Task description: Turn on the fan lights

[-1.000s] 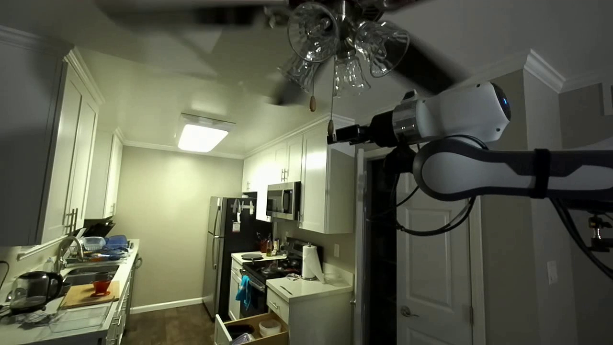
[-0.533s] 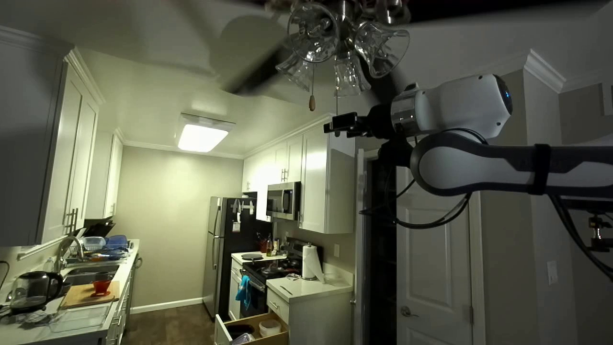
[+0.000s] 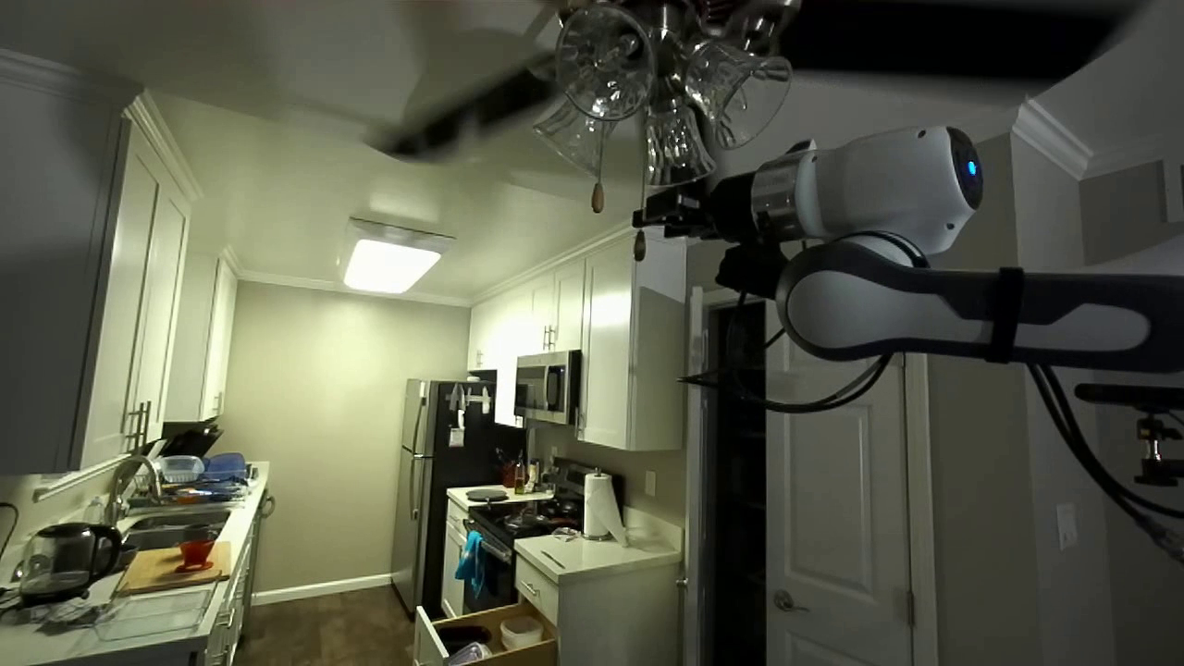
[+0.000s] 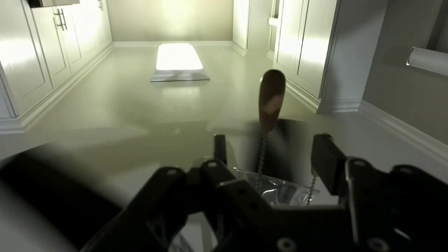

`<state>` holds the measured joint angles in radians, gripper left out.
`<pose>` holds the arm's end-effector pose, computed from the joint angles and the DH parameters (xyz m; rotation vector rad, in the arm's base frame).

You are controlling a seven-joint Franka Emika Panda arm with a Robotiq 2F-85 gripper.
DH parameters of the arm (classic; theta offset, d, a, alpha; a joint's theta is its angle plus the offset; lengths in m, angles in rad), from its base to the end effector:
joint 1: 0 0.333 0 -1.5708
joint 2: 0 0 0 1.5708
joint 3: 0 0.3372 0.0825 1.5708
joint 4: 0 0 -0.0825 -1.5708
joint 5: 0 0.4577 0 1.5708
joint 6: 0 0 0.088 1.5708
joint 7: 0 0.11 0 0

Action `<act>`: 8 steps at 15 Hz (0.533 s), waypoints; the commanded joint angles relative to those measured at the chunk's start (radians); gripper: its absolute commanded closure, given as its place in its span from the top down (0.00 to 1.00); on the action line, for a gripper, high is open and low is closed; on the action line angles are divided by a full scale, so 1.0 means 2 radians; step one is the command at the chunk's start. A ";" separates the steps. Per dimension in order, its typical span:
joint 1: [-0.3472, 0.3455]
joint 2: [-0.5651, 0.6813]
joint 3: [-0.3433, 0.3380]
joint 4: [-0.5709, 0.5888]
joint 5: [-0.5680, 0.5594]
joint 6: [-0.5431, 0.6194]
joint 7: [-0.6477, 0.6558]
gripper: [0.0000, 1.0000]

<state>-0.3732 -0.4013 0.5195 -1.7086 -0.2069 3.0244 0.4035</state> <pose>0.4735 0.1891 0.9383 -2.0476 -0.1055 -2.2699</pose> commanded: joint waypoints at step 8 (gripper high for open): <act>-0.085 0.007 0.061 0.029 -0.008 0.013 0.024 0.00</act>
<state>-0.4943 -0.4001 0.6079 -1.6720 -0.2069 3.0245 0.4183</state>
